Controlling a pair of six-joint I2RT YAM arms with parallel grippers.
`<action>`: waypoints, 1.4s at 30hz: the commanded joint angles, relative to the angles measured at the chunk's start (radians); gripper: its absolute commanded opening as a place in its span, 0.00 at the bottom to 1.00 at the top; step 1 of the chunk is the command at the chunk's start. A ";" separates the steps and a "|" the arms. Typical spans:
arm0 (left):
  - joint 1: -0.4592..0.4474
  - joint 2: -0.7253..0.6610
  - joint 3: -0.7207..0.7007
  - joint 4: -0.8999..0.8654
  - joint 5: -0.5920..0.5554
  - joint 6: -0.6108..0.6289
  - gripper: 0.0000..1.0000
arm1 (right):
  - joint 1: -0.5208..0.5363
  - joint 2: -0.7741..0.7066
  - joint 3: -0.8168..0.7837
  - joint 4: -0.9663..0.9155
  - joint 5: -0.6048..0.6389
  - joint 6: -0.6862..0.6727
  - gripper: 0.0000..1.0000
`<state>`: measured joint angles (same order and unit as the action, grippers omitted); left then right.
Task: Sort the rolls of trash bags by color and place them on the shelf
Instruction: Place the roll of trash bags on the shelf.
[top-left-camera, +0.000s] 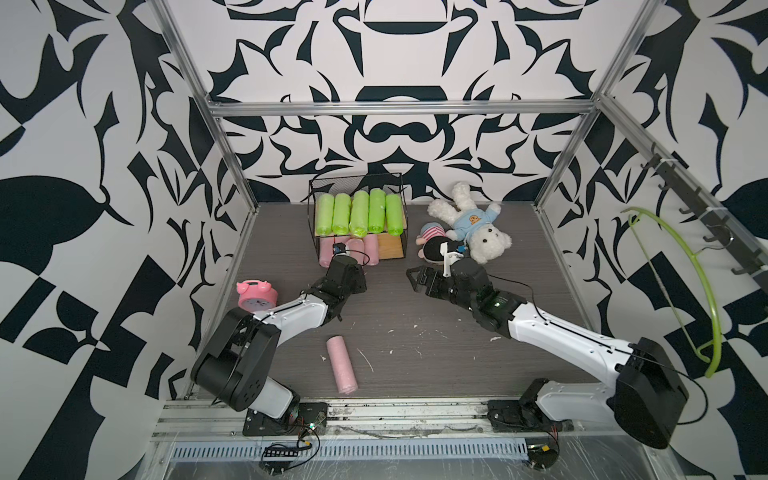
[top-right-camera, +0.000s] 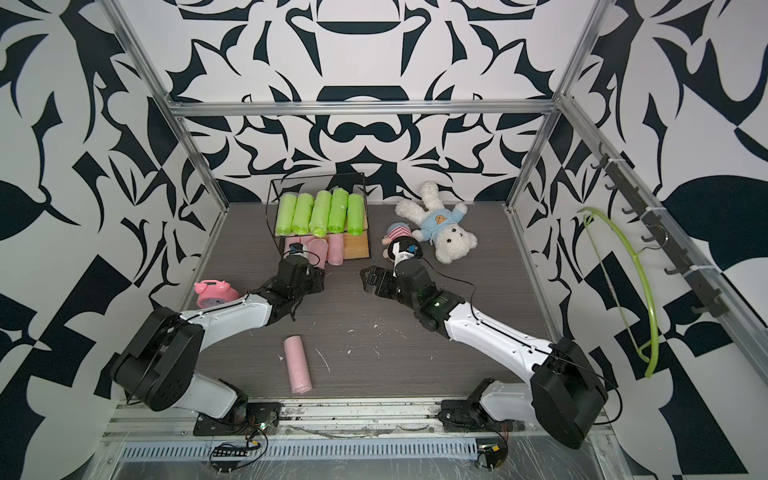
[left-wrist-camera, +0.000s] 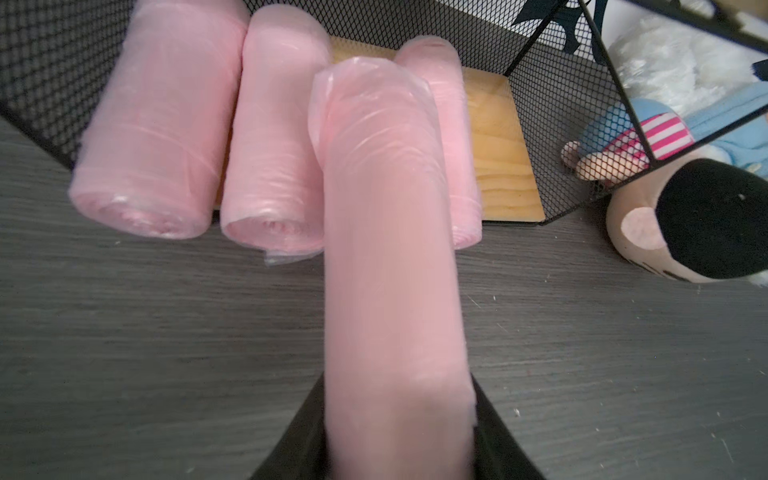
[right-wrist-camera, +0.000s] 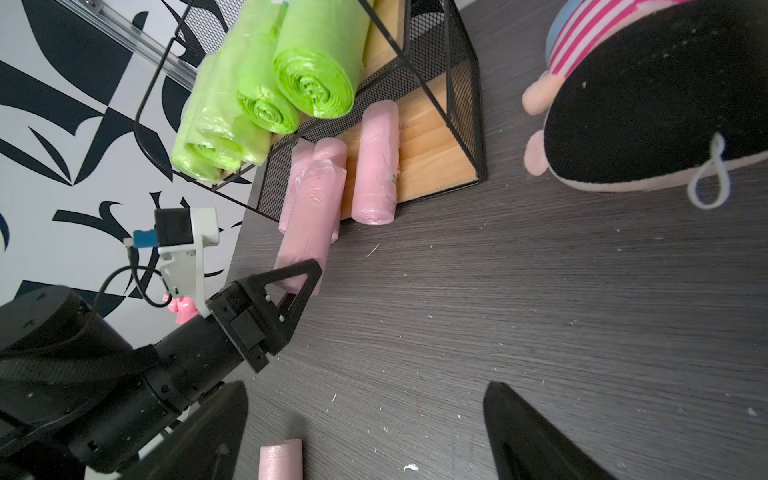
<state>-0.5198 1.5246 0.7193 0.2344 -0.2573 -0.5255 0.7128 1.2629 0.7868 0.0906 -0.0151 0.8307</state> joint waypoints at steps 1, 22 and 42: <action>0.004 0.044 0.051 0.068 -0.052 0.025 0.24 | -0.005 -0.016 0.037 0.007 -0.002 -0.022 0.94; 0.025 0.304 0.225 0.093 -0.150 0.084 0.41 | -0.005 -0.061 0.013 -0.032 0.012 -0.025 0.94; 0.027 0.152 0.112 0.049 -0.025 -0.026 0.63 | 0.000 -0.069 0.001 -0.039 0.013 -0.015 0.94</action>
<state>-0.4973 1.7367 0.8761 0.2886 -0.3332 -0.5056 0.7128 1.2133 0.7868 0.0326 -0.0170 0.8165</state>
